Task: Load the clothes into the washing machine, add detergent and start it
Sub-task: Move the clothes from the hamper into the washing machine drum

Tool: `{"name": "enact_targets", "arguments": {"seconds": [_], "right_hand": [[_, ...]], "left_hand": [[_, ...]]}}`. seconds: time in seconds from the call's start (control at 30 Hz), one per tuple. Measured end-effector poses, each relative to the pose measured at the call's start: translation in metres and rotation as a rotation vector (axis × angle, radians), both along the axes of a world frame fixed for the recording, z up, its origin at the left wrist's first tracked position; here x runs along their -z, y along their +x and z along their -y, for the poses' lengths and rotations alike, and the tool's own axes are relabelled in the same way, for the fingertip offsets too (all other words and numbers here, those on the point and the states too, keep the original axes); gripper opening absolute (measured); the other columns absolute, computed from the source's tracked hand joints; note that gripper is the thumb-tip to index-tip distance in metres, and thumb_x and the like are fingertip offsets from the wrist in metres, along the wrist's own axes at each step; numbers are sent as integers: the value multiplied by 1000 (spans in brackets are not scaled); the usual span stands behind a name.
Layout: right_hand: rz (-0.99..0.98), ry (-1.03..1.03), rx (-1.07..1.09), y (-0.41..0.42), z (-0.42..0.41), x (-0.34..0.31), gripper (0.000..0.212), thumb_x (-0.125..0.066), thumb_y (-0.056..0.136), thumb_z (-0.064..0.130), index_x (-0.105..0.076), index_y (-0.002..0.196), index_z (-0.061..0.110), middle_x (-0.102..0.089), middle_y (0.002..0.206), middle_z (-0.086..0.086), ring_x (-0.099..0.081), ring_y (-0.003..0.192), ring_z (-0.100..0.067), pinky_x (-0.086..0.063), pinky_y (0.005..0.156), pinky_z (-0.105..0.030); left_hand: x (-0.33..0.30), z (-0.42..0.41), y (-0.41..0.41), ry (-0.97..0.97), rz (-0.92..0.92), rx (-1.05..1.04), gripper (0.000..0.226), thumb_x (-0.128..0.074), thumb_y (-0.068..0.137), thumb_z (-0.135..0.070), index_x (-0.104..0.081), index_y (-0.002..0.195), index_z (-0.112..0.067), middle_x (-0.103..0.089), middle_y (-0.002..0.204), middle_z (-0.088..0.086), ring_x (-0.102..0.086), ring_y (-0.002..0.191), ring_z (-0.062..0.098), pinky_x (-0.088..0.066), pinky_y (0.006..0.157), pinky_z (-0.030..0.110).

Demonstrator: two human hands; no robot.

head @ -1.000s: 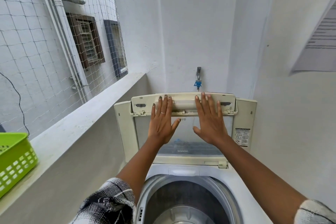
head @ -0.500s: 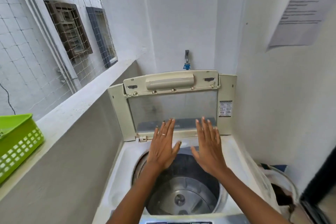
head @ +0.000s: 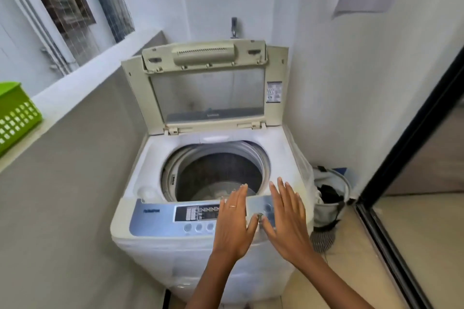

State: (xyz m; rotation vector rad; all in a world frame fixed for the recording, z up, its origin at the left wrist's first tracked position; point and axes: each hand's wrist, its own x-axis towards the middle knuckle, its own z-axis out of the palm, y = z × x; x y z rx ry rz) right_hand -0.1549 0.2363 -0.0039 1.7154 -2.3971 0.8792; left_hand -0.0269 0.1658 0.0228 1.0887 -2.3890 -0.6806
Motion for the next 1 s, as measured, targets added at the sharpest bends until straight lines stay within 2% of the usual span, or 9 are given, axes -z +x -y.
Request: {"name": "enact_targets", "arguments": {"seconds": [0.17,0.3,0.43,0.57,0.63,0.73,0.8,0.9,1.0], "right_hand": [[57,36,144,-34,-45,-5,70,-37,83,43,-24,147,17,-24,155,-8,-12,142,-20,-18,114,-46],[108,54,205,-65,-61,1,71,-28,84,48,-27,146,14,-21,156,-5,-17,144,-24,-14,115,-44],[225,91,281,-118,-64,18,77,-20,82,58,-23,148,18,-12,157,2,-11,145,-21,-10,115,-43],[349,185,356,-190,-60,47,67,-44,90,49,-16,147,25,-16,158,-4,-14,145,-22,-16,113,-47],[412,236,394,-233,-50,64,64,-47,91,43,-19,146,25,-24,155,-6,-21,143,-24,-19,112,-44],[492,319,430,-299,-35,94,69,-35,83,49,-38,141,13,-37,148,-11,-32,137,-29,-24,110,-45],[514,440,443,-339,-29,118,57,-43,88,37,-41,139,11,-40,147,-11,-34,136,-29,-26,109,-45],[527,574,405,-384,-17,153,43,-51,92,21,-46,134,14,-46,139,-7,-39,129,-25,-30,103,-42],[514,685,270,-417,14,191,41,-46,89,26,-51,128,15,-51,130,-6,-45,120,-25,-34,95,-38]], "left_hand": [[-2,-36,-34,61,-34,38,65,-50,94,-36,-17,149,-26,-26,154,-7,-23,142,14,-8,120,33],[-6,-52,-72,50,-62,115,63,-46,95,-38,-19,150,-24,-22,156,-7,-17,145,12,-1,116,23],[-8,-70,-138,79,-99,264,57,-41,92,-36,-30,146,-21,-38,149,-3,-31,136,10,-22,116,26],[13,-74,-219,178,-75,348,53,-41,95,-26,-28,147,-24,-35,149,-7,-29,136,5,-21,113,17],[36,-61,-265,275,-37,305,52,-40,97,-26,-26,147,-24,-33,149,-8,-29,135,4,-22,112,16],[79,-38,-330,472,63,196,55,-42,96,-23,-25,148,-21,-32,149,-3,-30,136,10,-22,111,18],[112,-24,-365,611,168,135,59,-44,94,-21,-22,149,-18,-28,152,0,-29,138,14,-23,111,20],[159,-5,-397,770,302,2,60,-45,94,-22,-22,149,-21,-28,152,-1,-32,137,16,-30,108,25],[202,13,-416,865,385,-135,53,-45,95,-28,-27,145,-26,-38,145,-1,-44,126,17,-40,99,28]]}}
